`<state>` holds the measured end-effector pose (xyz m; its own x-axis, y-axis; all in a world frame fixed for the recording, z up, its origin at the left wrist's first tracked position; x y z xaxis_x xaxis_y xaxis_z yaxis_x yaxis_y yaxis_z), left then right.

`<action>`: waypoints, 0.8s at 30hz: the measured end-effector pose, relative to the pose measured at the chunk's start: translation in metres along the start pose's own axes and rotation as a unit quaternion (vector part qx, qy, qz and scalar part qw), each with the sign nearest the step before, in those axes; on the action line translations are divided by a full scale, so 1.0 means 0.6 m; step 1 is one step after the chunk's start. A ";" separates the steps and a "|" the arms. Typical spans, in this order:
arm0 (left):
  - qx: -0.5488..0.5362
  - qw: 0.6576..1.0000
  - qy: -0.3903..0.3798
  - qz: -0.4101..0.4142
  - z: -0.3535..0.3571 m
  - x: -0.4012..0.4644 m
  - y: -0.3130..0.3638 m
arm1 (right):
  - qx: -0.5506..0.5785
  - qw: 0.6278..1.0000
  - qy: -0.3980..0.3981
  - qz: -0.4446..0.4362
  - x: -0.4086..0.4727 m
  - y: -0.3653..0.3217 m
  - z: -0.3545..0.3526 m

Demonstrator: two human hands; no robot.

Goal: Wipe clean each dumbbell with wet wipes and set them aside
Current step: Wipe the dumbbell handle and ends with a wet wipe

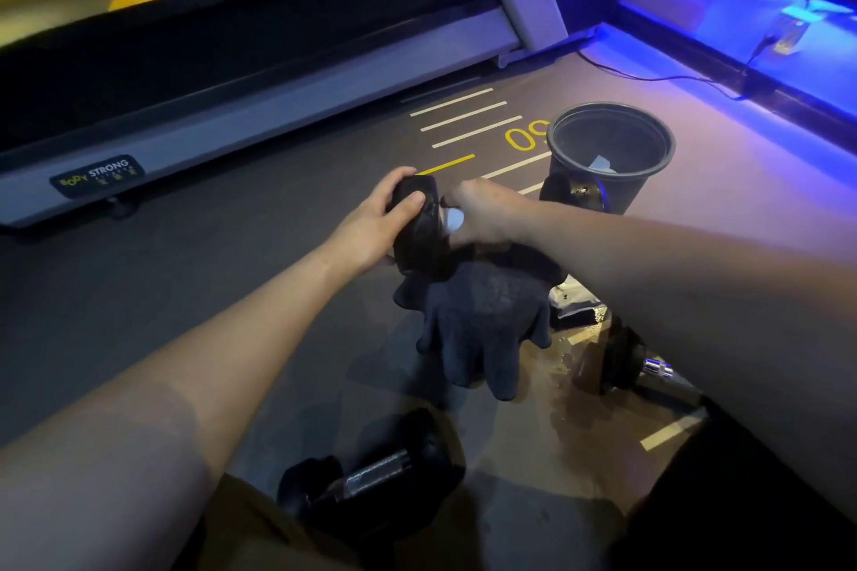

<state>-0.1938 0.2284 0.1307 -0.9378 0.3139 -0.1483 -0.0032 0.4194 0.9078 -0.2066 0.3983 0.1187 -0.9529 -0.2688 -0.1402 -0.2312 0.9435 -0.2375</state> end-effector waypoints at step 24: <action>-0.028 0.999 -0.018 0.017 0.002 -0.004 -0.004 | -0.187 0.980 0.075 -0.006 -0.019 -0.025 0.012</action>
<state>-0.1911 0.2278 0.1284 -0.9248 0.3578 -0.1294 0.0087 0.3600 0.9329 -0.1906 0.3860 0.1168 -0.9611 -0.2760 0.0100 -0.2722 0.9529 0.1337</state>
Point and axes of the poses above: each hand's wrist, its own x-axis towards the middle knuckle, its own z-axis out of the palm, y = z × x, the point moved 3 cm from there along x, towards the middle knuckle, and after that the axes turned 5 degrees about -x, right-handed, at the moved point
